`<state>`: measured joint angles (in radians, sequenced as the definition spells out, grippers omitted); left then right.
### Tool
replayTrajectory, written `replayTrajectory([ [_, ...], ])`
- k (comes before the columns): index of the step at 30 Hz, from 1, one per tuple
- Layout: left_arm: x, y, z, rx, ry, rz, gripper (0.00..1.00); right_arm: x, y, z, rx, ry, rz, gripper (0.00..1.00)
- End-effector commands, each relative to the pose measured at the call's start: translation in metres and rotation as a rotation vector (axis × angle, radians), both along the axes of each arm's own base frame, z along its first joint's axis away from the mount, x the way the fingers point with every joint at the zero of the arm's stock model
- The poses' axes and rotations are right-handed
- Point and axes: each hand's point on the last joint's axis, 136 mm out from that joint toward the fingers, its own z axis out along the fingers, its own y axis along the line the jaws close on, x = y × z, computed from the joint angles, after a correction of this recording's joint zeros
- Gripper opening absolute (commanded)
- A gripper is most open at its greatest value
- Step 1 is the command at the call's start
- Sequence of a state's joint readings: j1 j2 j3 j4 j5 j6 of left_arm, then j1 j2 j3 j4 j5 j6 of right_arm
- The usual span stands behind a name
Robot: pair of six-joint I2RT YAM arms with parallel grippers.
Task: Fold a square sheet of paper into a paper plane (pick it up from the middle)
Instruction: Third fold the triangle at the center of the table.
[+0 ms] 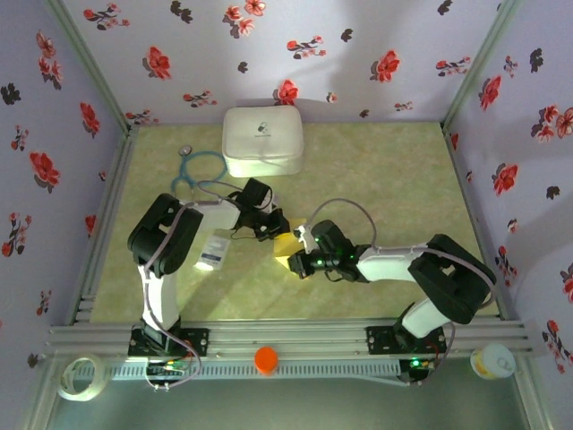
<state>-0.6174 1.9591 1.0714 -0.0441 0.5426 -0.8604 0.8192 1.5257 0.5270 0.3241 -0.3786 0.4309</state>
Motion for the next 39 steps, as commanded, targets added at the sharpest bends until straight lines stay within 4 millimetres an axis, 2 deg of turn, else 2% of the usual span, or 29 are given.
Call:
replayTrajectory([
  [1,-0.011,0.009,-0.018,0.049,0.037,-0.013,0.08,0.009,-0.011,-0.003,-0.058,0.014,-0.047,0.0],
  [6,-0.011,0.009,-0.018,0.05,0.039,-0.011,0.08,0.021,-0.018,-0.01,-0.118,0.02,-0.084,0.0],
  [13,-0.01,0.008,-0.015,0.048,0.035,-0.011,0.08,0.034,-0.02,-0.007,-0.13,0.015,-0.125,0.0],
  [39,-0.007,0.007,-0.003,0.035,0.018,-0.005,0.08,0.04,-0.031,-0.019,-0.207,0.027,-0.17,0.0],
])
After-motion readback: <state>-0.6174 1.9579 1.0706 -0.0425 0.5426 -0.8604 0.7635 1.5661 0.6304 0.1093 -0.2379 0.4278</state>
